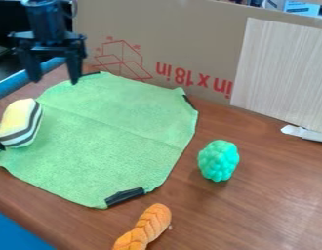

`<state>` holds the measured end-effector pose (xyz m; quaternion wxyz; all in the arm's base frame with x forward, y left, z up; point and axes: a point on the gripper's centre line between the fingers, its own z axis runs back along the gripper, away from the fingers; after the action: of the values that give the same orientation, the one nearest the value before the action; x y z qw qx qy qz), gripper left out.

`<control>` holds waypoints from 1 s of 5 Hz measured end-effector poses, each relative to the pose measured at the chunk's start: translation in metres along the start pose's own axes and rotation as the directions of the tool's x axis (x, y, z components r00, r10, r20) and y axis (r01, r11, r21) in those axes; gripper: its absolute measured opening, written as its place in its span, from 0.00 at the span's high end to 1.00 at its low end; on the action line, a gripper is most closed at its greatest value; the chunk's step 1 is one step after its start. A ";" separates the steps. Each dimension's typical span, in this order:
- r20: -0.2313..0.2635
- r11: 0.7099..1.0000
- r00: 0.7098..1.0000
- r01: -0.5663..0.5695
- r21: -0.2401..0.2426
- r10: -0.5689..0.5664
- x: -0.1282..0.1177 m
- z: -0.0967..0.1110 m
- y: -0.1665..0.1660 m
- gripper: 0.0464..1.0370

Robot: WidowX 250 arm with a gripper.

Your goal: Pick up the toy from the cloth and place on the top right of the table

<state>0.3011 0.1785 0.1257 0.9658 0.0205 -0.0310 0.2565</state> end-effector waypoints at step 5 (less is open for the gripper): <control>0.037 0.990 0.995 -0.094 0.107 0.090 -0.005 -0.042 0.060 0.04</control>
<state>0.2689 0.2304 0.0847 0.9498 0.0755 -0.0332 0.3017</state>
